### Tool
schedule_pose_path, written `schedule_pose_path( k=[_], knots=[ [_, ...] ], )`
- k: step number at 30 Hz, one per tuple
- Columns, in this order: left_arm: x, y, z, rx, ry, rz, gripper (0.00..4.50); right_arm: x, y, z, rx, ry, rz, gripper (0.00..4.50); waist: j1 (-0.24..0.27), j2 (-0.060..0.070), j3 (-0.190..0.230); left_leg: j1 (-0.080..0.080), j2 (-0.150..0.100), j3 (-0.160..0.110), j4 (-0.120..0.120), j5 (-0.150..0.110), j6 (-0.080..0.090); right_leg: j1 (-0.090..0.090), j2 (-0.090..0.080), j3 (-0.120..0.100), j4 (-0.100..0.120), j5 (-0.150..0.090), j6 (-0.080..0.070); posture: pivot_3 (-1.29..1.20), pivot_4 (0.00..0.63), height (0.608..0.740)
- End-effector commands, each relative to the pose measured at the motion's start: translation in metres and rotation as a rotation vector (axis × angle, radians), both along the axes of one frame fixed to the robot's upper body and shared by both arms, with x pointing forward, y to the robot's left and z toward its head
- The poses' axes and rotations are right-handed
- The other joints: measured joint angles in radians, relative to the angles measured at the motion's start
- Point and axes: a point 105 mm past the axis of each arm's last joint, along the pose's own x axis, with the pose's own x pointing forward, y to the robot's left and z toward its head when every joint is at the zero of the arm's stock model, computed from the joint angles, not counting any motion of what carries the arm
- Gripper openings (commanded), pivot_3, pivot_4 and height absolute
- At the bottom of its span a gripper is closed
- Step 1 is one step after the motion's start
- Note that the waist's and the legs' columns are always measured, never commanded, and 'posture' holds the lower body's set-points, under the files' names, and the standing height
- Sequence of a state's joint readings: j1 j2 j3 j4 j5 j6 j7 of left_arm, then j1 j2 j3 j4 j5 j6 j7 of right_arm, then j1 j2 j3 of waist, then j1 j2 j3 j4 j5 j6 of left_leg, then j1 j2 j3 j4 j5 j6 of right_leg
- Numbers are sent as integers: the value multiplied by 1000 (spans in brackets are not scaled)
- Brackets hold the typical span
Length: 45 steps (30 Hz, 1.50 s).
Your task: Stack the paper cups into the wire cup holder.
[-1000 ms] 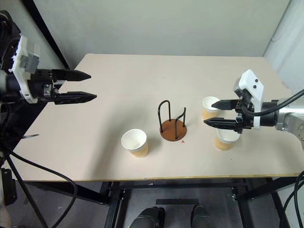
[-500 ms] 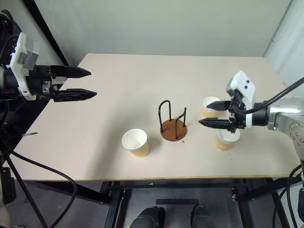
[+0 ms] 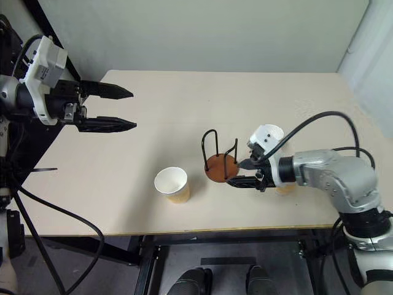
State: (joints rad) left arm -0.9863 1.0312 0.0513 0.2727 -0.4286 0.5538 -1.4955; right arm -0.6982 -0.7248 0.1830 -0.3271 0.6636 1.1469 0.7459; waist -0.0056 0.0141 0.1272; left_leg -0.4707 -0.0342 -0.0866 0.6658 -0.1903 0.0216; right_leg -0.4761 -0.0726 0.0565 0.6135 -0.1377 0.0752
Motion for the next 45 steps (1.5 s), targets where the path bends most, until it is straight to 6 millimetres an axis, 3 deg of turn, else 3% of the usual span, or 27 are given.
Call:
schedule_pose_path(
  k=[1, 13, 26, 34, 37, 45],
  knots=[
    [-10, 5, 17, -14, -74, 16, 4500, 14, -1, 3, -28, -80, -38, 3400, 2, 0, 0, 0, 0, 0, 0, 0, 0, 0, 0, 0, 0, 0, 0, 0, 150, 740],
    [-12, 10, 19, -29, -95, 51, 4500, 40, 4, 10, -27, -146, -96, 3400, 3, 0, 0, 1, 0, -1, 0, 1, -1, 0, 0, 0, 0, 2, -3, 0, 150, 740],
    [-10, 13, 18, -24, -96, 63, 4500, 32, 30, 36, 51, -125, -24, 3400, 3, 0, 0, 0, 0, -1, -2, 0, -3, -2, 1, 0, -1, 2, -4, 0, 150, 740],
    [-9, 15, 18, -21, -96, 73, 4500, 29, 38, 32, 59, -96, -18, 3400, 2, 0, 0, -1, 0, -2, -2, 0, -4, -2, 1, -1, -1, 2, -5, 0, 150, 740],
    [-10, 15, 18, -20, -96, 74, 4500, 26, 41, 26, 57, -84, -19, 2818, 2, 0, 0, -1, 0, -2, -2, 0, -4, -3, 1, -1, 0, 2, -5, 0, 150, 740],
    [-10, 16, 17, -18, -97, 81, 4500, 17, 53, 2, 43, -52, -28, 26, 2, 0, 0, -1, 0, -3, -2, 0, -4, -3, 1, -1, 0, 2, -5, 0, 150, 740]
  ],
)
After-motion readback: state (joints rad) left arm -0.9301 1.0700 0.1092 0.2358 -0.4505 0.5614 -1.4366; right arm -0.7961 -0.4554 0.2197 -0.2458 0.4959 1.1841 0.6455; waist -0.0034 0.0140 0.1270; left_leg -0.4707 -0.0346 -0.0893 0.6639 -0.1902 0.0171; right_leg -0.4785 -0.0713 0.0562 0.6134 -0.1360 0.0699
